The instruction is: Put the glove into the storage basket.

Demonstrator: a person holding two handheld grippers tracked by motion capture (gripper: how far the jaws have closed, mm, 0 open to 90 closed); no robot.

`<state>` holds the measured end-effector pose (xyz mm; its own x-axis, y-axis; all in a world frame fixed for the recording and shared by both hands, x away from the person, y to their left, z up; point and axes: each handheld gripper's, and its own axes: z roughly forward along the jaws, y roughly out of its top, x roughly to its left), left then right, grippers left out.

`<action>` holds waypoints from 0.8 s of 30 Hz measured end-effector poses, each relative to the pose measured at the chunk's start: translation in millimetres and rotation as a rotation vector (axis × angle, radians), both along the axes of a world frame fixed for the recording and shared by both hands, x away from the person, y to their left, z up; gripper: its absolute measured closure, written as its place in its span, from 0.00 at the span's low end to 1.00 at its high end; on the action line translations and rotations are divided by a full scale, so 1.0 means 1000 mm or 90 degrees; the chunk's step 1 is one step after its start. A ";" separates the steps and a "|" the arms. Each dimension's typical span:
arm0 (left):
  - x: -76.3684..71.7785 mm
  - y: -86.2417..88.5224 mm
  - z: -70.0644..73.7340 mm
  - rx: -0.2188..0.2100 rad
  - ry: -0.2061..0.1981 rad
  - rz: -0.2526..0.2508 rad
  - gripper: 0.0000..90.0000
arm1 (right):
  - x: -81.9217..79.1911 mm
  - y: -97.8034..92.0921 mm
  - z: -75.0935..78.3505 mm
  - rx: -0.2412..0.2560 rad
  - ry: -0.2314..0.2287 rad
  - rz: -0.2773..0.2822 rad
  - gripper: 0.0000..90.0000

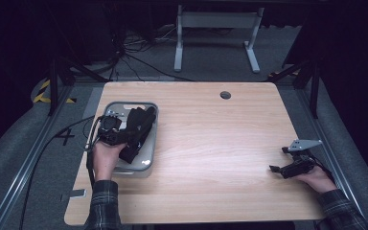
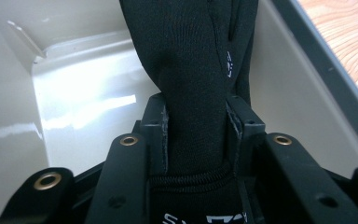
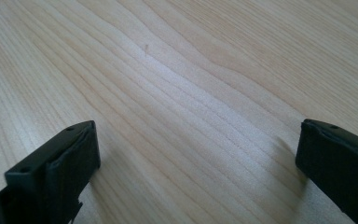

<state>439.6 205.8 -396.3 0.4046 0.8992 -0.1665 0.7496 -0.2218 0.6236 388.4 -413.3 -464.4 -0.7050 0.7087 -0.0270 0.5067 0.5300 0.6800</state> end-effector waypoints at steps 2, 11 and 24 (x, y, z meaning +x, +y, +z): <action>0.002 0.000 -0.001 0.004 0.007 -0.001 0.71 | 0.000 0.000 0.000 0.000 0.000 0.000 0.00; 0.009 -0.001 -0.008 0.030 0.030 0.003 0.58 | 0.000 0.000 0.000 0.000 0.000 0.000 0.00; 0.000 -0.006 0.006 0.013 -0.029 -0.001 0.23 | 0.000 0.000 0.000 0.000 0.000 0.000 0.00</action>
<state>439.9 200.0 -390.3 0.4132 0.9014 -0.1294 0.7198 -0.2363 0.6527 388.3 -413.3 -464.4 -0.7055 0.7082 -0.0273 0.5060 0.5304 0.6802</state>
